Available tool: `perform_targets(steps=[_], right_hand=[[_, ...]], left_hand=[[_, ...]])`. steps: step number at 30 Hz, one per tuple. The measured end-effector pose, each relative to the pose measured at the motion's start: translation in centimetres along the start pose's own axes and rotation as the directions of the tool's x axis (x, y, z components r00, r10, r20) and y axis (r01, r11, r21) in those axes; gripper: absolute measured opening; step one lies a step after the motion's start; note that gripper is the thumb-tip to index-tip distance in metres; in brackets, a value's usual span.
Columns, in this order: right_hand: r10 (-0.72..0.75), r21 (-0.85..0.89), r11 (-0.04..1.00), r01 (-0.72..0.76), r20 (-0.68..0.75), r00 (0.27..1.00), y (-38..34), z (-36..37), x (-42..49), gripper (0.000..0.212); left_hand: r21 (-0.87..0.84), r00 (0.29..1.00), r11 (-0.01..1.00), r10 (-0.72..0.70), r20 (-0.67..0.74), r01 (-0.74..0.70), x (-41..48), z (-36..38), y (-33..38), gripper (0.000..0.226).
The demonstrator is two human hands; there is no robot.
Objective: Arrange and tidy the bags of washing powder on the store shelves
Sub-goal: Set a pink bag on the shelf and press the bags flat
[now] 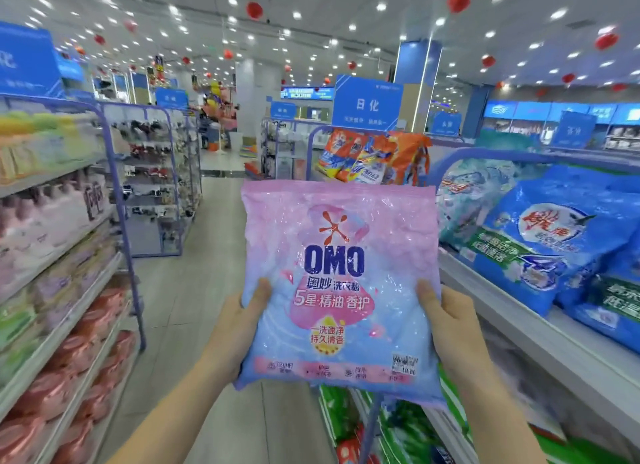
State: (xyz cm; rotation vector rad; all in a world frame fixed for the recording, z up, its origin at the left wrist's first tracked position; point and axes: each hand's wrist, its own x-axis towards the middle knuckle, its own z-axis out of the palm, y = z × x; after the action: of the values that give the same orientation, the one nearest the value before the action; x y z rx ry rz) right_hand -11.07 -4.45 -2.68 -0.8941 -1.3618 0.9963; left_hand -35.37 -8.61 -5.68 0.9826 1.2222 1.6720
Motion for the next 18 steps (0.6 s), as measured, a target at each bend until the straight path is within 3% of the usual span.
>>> perform_targets(steps=[4, 8, 12, 18], right_hand=[[0.001, 0.009, 1.0, -0.002, 0.048, 0.999, 2.9, 1.9, 8.6, 0.04], [-0.032, -0.018, 0.999, 0.032, 0.017, 0.999, 5.2, 3.5, 15.6, 0.037], [-0.052, -0.042, 0.998, 0.052, -0.016, 0.998, 7.1, 4.9, 21.2, 0.036], [-0.006, -0.033, 0.999, 0.001, -0.154, 0.988, 10.6, 6.6, 28.3, 0.034]], left_hand=[[0.007, 0.996, 0.999, -0.035, -0.085, 0.036, 8.6, 0.3, -0.8, 0.092], [-0.009, 0.996, 1.0, -0.031, -0.084, 0.03, 15.8, 1.2, -0.9, 0.069], [-0.007, 0.999, 0.999, -0.048, -0.009, 0.048, 23.1, 1.4, -2.0, 0.096], [-0.017, 0.986, 0.999, -0.027, 0.167, 0.03, 33.9, 3.2, -4.0, 0.088]])
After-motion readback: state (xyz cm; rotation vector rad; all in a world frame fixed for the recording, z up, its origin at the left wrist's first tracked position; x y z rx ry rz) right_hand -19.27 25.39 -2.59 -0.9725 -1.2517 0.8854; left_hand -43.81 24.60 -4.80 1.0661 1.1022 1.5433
